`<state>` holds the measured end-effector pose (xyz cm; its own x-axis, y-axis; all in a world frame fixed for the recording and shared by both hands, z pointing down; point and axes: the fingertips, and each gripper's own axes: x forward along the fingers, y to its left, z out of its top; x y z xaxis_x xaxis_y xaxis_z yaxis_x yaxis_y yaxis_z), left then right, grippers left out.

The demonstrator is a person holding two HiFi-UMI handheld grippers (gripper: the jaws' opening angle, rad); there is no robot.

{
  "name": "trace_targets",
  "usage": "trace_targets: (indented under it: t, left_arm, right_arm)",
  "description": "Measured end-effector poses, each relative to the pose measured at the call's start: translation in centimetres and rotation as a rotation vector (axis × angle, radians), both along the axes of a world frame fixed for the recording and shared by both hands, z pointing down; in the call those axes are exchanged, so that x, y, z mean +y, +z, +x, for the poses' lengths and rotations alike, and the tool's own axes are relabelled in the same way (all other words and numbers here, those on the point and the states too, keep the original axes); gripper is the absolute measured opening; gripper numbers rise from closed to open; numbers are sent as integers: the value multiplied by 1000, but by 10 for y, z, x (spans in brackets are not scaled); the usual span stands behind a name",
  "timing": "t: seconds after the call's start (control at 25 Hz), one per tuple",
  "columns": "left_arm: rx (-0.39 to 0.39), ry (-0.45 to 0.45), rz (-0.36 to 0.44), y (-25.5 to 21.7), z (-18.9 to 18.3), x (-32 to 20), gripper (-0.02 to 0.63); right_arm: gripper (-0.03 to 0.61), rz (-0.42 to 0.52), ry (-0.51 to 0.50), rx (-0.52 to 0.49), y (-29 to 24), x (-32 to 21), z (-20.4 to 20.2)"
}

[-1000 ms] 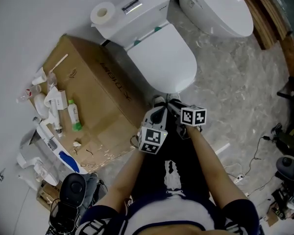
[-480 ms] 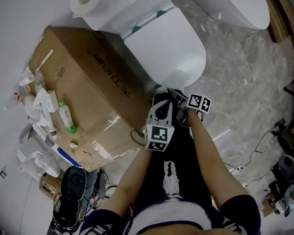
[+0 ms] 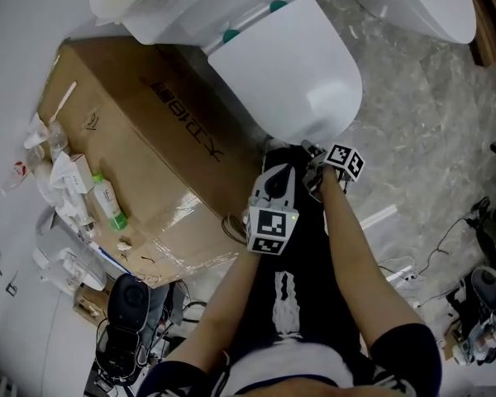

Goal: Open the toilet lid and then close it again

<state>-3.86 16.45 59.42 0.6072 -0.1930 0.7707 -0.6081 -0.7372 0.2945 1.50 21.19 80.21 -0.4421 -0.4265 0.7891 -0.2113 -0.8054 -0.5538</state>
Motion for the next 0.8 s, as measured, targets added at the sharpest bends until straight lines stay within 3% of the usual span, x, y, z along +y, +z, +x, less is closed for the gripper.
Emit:
trace_targets:
  t: [0.16,0.4,0.8]
  left_arm:
    - [-12,25,-15,7,0,5,2]
    - [-32,53,-34,14,0,12,2]
    - [-61,89,-46,14,3,19,2]
  right_arm:
    - [138,-43,91,-4,15,3,10]
    - [138,-54,129,7,18,4,14]
    - [109,-84,277,132,-2,6,18]
